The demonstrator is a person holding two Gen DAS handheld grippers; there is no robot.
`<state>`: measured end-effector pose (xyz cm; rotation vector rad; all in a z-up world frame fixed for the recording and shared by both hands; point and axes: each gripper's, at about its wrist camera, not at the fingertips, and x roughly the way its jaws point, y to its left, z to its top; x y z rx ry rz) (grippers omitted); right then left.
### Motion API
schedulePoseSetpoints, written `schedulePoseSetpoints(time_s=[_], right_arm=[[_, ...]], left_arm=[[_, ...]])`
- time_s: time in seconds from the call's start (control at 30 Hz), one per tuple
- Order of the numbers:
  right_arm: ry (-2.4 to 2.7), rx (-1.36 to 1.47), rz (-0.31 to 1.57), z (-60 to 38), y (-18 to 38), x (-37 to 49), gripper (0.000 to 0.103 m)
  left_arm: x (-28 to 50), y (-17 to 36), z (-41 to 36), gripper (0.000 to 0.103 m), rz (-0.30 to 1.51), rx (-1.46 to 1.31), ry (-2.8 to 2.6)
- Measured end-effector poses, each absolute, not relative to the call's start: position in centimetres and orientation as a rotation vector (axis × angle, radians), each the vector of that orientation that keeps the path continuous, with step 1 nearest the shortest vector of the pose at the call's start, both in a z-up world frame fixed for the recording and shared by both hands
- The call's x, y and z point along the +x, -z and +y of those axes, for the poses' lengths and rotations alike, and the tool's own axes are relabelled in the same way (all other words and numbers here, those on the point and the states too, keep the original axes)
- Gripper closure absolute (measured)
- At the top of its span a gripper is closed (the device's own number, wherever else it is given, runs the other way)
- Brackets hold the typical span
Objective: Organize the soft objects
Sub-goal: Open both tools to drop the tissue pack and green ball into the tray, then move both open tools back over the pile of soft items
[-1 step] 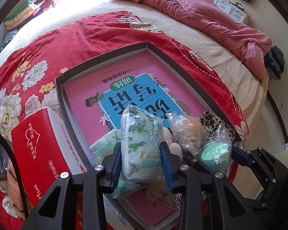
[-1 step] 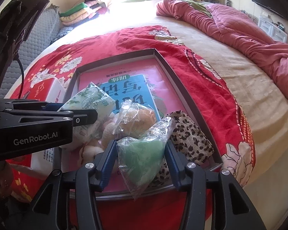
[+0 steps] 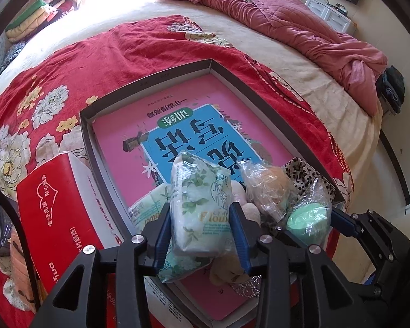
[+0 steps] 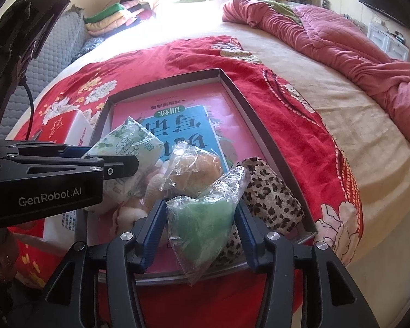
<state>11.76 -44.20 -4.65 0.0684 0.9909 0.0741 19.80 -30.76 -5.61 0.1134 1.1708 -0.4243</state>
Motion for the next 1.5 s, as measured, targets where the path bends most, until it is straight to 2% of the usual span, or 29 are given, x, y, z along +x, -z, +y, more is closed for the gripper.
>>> schedulePoseSetpoints(time_s=[0.17,0.27,0.33,0.4,0.7,0.83,1.03,1.5], right_arm=[[-0.072,0.096,0.981,-44.6,4.3,11.5,0.047],[-0.068,0.090,0.978,-44.5,4.1,11.4,0.042],[-0.066,0.088,0.975,-44.5,4.0,11.4,0.040],[-0.073,0.090,0.977,-44.4,4.0,11.4,0.039],[-0.071,0.058,0.910,-43.2,1.8,10.6,0.038],[-0.051,0.055,0.842,-43.1,-0.2,9.9,0.032],[-0.054,0.019,0.745,-41.7,-3.5,8.8,0.031],[-0.137,-0.057,0.642,-35.7,-8.7,6.8,0.028]], left_arm=[[19.7,5.6,-30.4,0.053,1.175,0.120,0.415],[19.5,5.0,-30.0,0.053,1.158,0.107,0.413],[19.2,4.2,-29.6,0.045,1.141,0.090,0.424],[19.0,3.4,-29.1,0.042,1.130,0.073,0.434],[17.2,0.3,-26.9,0.040,1.060,0.079,0.409],[15.9,-0.6,-25.9,0.039,1.028,0.099,0.394],[14.2,-2.1,-24.3,0.033,0.979,0.117,0.368],[10.4,-6.8,-17.0,0.031,0.878,0.047,0.262]])
